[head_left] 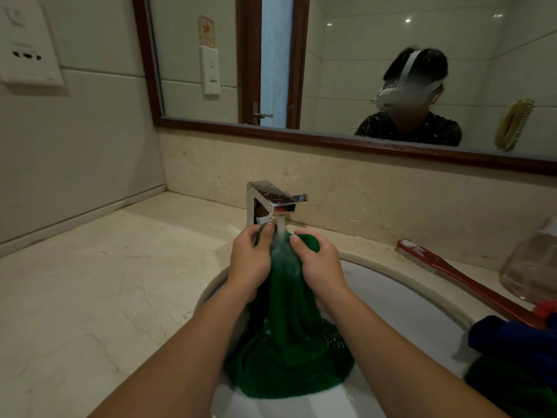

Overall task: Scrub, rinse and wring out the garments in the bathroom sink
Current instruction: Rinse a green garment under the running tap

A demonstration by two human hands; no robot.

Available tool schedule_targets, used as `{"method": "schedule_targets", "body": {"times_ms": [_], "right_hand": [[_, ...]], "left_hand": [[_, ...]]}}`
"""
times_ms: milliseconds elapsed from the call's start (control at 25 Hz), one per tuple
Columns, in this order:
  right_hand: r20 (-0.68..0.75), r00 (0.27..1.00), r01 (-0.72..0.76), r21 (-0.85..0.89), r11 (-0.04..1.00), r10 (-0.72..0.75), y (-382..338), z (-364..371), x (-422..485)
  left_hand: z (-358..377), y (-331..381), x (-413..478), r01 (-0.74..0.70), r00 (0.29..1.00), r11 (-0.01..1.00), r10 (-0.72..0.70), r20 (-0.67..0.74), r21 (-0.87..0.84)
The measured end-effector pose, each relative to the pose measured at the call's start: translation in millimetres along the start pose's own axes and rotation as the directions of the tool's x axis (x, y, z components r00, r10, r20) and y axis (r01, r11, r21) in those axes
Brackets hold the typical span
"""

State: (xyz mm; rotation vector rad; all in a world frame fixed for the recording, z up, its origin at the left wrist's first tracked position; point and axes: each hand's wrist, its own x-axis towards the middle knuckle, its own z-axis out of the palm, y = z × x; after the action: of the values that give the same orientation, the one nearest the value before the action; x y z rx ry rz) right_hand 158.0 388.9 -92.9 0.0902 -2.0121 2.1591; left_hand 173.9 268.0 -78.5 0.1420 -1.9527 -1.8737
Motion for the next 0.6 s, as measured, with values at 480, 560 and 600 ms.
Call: {"method": "schedule_targets", "body": {"times_ms": [480,560,600], "right_hand": [[0.112,0.993,0.047,-0.143,0.989,-0.03,-5.6,0.9,-7.2],[0.185,0.983,0.047,-0.249,0.967,0.0,-5.1,-7.0,-8.2],[0.199,0.98,0.05,-0.247,0.968,0.0,-5.8,-7.2,-8.7]], "left_hand": [[-20.5,17.4,3.5,0.071,0.988,0.989,-0.087,-0.129,-0.127],[-21.3,18.0,5.3,0.065,0.977,0.981,-0.1,-0.188,-0.184],[-21.3,16.2,5.2,0.047,0.973,0.982,-0.087,-0.213,-0.185]]}}
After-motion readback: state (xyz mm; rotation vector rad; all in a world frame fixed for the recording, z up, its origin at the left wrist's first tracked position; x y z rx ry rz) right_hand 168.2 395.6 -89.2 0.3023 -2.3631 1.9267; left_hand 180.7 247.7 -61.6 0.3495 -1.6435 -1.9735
